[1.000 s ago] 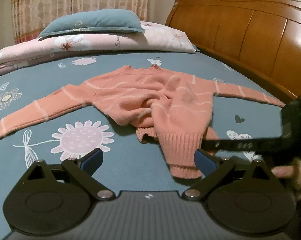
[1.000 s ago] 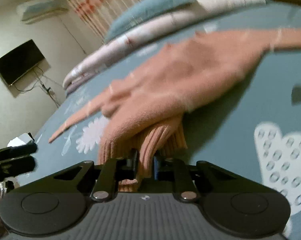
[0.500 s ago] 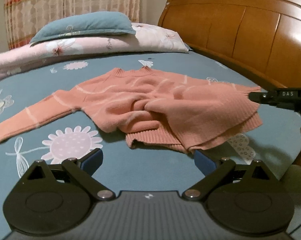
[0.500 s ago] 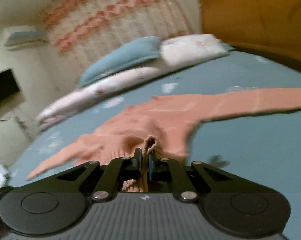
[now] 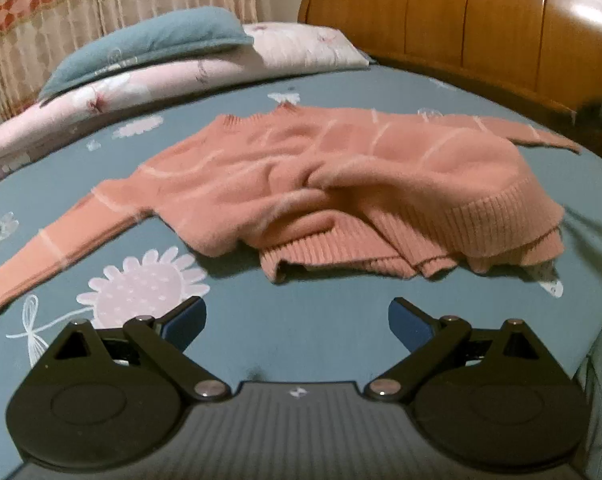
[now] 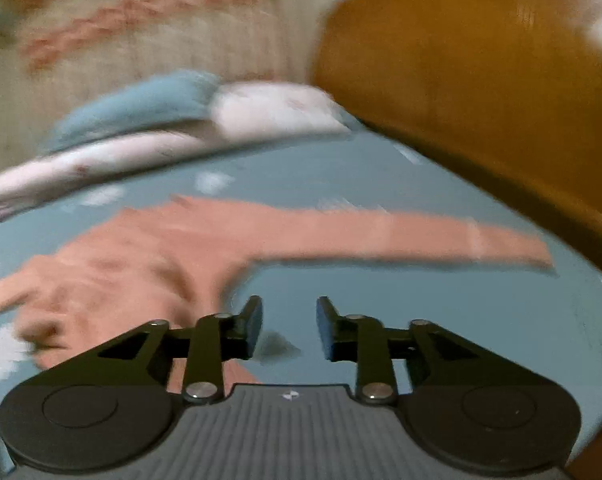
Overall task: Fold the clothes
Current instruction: 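Pull the held hem with the right gripper to spread the sweater body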
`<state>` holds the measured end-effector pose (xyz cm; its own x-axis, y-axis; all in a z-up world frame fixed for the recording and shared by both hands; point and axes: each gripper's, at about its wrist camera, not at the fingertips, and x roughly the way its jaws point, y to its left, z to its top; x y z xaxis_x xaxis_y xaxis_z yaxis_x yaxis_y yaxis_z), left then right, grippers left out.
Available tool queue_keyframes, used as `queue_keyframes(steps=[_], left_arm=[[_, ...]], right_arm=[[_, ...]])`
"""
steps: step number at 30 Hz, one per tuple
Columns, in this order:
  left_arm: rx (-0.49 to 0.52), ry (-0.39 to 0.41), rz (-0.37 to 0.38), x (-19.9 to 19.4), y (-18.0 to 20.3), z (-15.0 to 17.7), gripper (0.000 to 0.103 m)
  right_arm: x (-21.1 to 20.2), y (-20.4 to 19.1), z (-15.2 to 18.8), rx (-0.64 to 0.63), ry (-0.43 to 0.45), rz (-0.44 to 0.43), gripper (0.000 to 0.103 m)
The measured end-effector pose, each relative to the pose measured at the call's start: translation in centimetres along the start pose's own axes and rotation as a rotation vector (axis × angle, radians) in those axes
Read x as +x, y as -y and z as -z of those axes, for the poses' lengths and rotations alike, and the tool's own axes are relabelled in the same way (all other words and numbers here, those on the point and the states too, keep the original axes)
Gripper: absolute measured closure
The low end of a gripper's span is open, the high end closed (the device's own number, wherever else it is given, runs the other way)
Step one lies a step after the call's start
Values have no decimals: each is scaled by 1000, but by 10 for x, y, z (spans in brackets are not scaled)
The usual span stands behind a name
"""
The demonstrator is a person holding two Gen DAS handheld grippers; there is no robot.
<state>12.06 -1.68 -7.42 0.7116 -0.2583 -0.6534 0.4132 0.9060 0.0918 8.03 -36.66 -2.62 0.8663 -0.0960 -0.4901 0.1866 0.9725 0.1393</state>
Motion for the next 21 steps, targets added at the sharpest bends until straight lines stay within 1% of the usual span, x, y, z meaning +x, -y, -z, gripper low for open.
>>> queue_keyframes(steps=[2, 3, 6, 7, 9, 11, 15, 17, 18, 19, 21], left_arm=[[-8, -14, 6, 2, -3, 3, 5], [-12, -22, 9, 3, -4, 5, 5], [-17, -43, 2, 1, -9, 10, 5], [-18, -47, 0, -1, -12, 12, 5], [-19, -54, -6, -4, -18, 16, 5], [-21, -60, -11, -7, -24, 19, 5], [-59, -57, -11, -13, -39, 25, 5], [-79, -50, -4, -14, -45, 27, 5], [-85, -47, 0, -14, -47, 27, 5], [-90, -40, 3, -14, -49, 27, 5], [-94, -30, 0, -14, -51, 27, 5]], right_arm=[[-8, -25, -10, -101, 32, -115, 63], [-8, -43, -13, -164, 29, -187, 62], [6, -99, -6, -328, -30, -382, 62], [15, -119, 0, -383, -57, -418, 62], [35, -157, 17, -504, -115, -448, 62], [59, -186, 32, -589, -164, -468, 62], [111, -228, 51, -713, -249, -456, 62], [129, -242, 60, -772, -271, -432, 62], [128, -247, 67, -809, -273, -413, 62], [133, -250, 72, -853, -255, -391, 62], [127, -253, 77, -900, -228, -375, 66]])
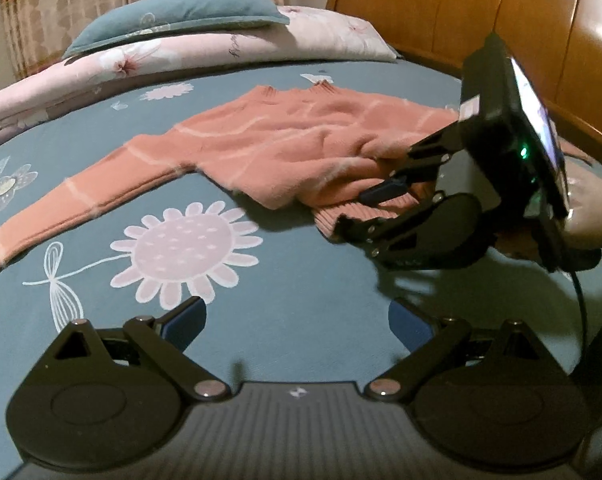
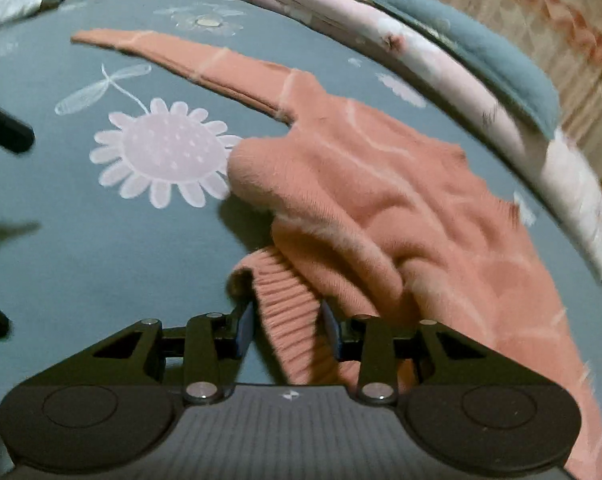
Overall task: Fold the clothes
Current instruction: 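Pull the held hem with the right gripper to spread the sweater body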
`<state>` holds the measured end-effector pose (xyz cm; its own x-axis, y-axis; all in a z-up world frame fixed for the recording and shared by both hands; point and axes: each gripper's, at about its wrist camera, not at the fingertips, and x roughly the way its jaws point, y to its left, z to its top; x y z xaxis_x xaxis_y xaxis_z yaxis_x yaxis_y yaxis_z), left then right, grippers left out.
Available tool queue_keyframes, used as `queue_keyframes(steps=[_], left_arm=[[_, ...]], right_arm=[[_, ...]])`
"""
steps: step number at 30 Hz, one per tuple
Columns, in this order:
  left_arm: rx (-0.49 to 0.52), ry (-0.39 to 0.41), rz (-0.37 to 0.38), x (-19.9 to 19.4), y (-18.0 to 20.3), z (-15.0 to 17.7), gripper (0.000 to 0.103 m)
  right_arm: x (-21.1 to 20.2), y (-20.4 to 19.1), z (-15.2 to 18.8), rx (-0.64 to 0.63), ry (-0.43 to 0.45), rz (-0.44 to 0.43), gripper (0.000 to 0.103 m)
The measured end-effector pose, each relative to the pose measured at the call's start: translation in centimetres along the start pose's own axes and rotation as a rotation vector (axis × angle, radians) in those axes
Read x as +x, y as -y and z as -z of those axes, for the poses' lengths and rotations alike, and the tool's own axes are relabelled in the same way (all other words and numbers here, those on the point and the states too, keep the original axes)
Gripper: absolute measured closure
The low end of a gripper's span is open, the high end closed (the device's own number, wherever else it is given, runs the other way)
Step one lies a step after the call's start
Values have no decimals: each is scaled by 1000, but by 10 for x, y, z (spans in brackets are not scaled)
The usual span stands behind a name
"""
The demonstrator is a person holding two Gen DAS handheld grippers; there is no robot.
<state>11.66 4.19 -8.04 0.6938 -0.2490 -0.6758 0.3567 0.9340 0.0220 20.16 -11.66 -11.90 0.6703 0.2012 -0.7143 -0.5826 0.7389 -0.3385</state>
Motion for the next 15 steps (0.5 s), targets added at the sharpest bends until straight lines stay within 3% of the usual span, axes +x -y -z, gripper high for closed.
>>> queue_keyframes(steps=[1, 2, 4, 7, 11, 15], left_arm=[[-1, 5, -2, 0, -1, 0, 5], [-2, 9, -3, 0, -1, 0, 5], [-4, 14, -4, -1, -1, 1, 5], [-6, 18, -8, -5, -2, 4, 5], [-24, 30, 5, -16, -5, 6, 5], [-72, 67, 11, -36, -16, 5, 5]], right_arm=[[0, 0, -1, -4, -4, 10, 69], [1, 1, -3, -8, -8, 21, 84], [1, 1, -5, -16, -16, 41, 88], [-11, 14, -9, 114, -4, -58, 89], [-41, 34, -10, 307, 82, -244, 90], [-69, 37, -18, 390, 151, -391, 90]])
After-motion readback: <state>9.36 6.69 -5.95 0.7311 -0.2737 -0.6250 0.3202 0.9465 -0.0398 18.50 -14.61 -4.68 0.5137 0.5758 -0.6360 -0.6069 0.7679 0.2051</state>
